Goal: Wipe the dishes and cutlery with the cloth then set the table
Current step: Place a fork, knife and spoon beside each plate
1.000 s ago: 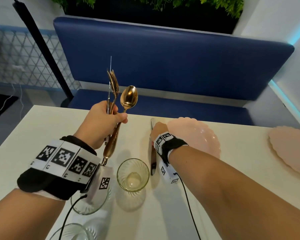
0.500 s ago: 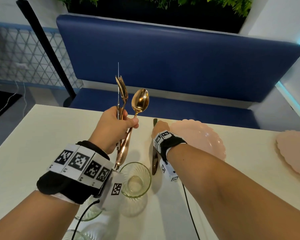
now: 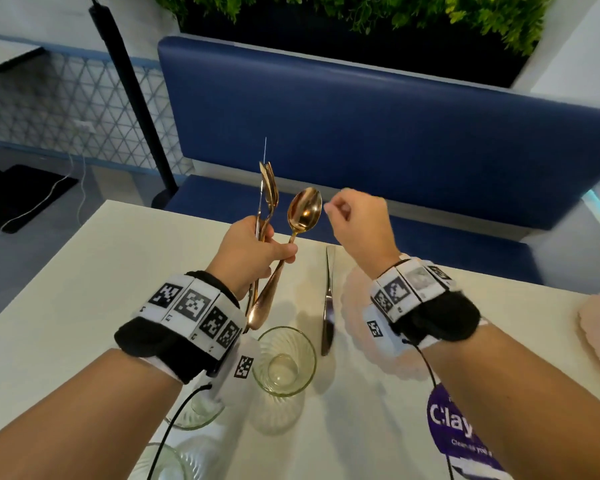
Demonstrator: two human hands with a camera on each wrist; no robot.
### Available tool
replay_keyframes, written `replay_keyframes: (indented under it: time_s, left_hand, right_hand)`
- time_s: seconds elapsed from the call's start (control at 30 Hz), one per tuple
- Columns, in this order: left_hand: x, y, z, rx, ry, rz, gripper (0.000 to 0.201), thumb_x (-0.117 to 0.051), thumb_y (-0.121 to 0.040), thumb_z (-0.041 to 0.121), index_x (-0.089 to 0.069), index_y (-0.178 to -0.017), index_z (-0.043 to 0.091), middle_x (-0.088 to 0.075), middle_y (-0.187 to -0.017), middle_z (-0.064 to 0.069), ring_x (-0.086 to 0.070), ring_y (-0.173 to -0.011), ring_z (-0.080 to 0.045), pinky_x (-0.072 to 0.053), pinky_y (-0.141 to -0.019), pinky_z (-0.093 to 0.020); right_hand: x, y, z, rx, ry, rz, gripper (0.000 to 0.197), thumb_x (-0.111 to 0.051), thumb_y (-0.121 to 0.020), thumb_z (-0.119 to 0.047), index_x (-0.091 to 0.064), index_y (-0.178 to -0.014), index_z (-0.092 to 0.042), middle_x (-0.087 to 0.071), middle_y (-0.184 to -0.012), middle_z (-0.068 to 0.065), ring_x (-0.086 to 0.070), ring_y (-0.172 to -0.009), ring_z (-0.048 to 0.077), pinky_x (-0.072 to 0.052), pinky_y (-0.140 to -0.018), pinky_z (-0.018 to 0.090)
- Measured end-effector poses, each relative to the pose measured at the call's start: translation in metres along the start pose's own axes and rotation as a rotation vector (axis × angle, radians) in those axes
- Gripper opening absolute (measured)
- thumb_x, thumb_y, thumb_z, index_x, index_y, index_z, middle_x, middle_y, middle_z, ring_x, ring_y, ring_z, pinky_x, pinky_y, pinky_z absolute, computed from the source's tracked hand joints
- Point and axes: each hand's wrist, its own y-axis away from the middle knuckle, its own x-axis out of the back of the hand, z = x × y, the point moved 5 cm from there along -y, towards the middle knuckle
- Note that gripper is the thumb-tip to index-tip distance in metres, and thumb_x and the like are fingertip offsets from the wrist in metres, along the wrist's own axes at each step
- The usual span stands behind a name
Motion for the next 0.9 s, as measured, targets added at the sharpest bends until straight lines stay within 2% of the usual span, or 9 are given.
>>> replay_keyframes:
  time_s: [0.07,0.13,0.2,0.27,0.4,0.5,0.63,0.77,0.9]
  left_hand:
    - [-0.003,0.0,0.002,-0.019,-0.041,-0.005,0.03,-0.07,-0.082,0.013,-0.041,-0.079,0.02,-0.071,-0.08,-0.008,-0.063,-0.082,-0.021,-0.04,-0.057,-0.026]
    - [-0.006,-0.001,0.005,-0.04,-0.084,-0.015,0.031,-0.071,-0.08,0.014,-0.041,-0.08,0.02,-0.071,-0.085,-0.012,-0.061,-0.077,-0.018,-0.041,-0.057,-0.026]
    - [-0.008,-0.002,0.009,-0.06,-0.13,-0.02,0.031,-0.073,-0.078,0.017,-0.042,-0.081,0.02,-0.072,-0.088,-0.012,-0.063,-0.081,-0.022,-0.043,-0.059,-0.026]
    - [-0.012,-0.002,0.013,-0.087,-0.22,-0.038,0.033,-0.076,-0.075,0.021,-0.043,-0.081,0.019,-0.071,-0.091,-0.013,-0.062,-0.084,-0.024,-0.042,-0.06,-0.025]
    - [-0.011,-0.001,0.016,-0.129,-0.311,-0.03,0.028,-0.072,-0.079,0.027,-0.046,-0.081,0.017,-0.055,-0.079,-0.003,-0.05,-0.067,-0.013,-0.038,-0.058,-0.023]
    - [0.008,-0.01,0.016,-0.104,-0.184,0.047,0.02,-0.057,-0.09,0.035,-0.05,-0.086,0.017,-0.053,-0.08,-0.001,-0.047,-0.067,-0.013,-0.039,-0.058,-0.025]
    - [0.029,-0.018,0.011,0.025,0.052,0.119,0.015,-0.045,-0.096,0.028,-0.05,-0.096,0.014,-0.055,-0.081,-0.002,-0.038,-0.051,-0.009,-0.034,-0.047,-0.021]
    - [0.025,-0.016,0.004,0.112,0.211,0.067,0.014,-0.042,-0.094,0.012,-0.046,-0.081,0.014,-0.052,-0.07,-0.002,-0.033,-0.032,-0.004,-0.029,-0.033,-0.014]
    - [0.023,-0.009,0.001,0.143,0.235,0.031,0.008,-0.041,-0.094,0.009,-0.049,-0.098,0.008,-0.051,-0.072,-0.003,-0.037,-0.034,-0.004,-0.033,-0.033,-0.014]
  right_hand:
    - [0.018,0.007,-0.036,0.311,-0.02,-0.137,0.015,-0.058,-0.091,-0.015,-0.071,-0.095,-0.007,-0.062,-0.087,0.005,-0.053,-0.078,0.011,-0.04,-0.068,0.017]
    - [0.01,0.013,-0.051,0.462,0.123,-0.425,0.021,-0.056,-0.092,-0.016,-0.07,-0.106,-0.009,-0.059,-0.099,0.004,-0.053,-0.091,0.013,-0.041,-0.079,0.022]
    - [0.001,0.013,-0.049,0.481,0.271,-0.583,0.023,-0.054,-0.093,-0.02,-0.069,-0.108,-0.012,-0.051,-0.098,-0.001,-0.046,-0.091,0.01,-0.034,-0.078,0.019]
    - [0.002,0.011,-0.045,0.498,0.306,-0.621,0.022,-0.055,-0.092,-0.022,-0.071,-0.103,-0.011,-0.05,-0.094,0.0,-0.043,-0.085,0.008,-0.03,-0.071,0.017]
    - [0.001,0.013,-0.032,0.494,0.364,-0.682,0.015,-0.058,-0.09,-0.019,-0.068,-0.095,-0.008,-0.05,-0.09,-0.002,-0.044,-0.083,0.01,-0.033,-0.072,0.022]
    - [0.001,0.011,-0.003,0.354,0.371,-0.641,0.014,-0.057,-0.09,-0.014,-0.067,-0.093,-0.005,-0.058,-0.092,0.004,-0.052,-0.087,0.018,-0.038,-0.075,0.026]
    - [-0.007,0.015,0.037,-0.062,0.183,-0.487,0.013,-0.059,-0.09,-0.014,-0.068,-0.09,-0.005,-0.061,-0.085,0.003,-0.055,-0.078,0.015,-0.039,-0.067,0.02]
    - [-0.058,0.026,0.059,-0.421,0.03,-0.602,0.017,-0.059,-0.091,-0.017,-0.066,-0.079,-0.007,-0.058,-0.07,0.001,-0.054,-0.063,0.011,-0.049,-0.068,0.022]
    - [-0.104,0.034,0.076,-0.564,0.144,-0.669,0.017,-0.064,-0.086,-0.019,-0.06,-0.074,-0.008,-0.066,-0.083,0.008,-0.059,-0.073,0.018,-0.049,-0.067,0.023]
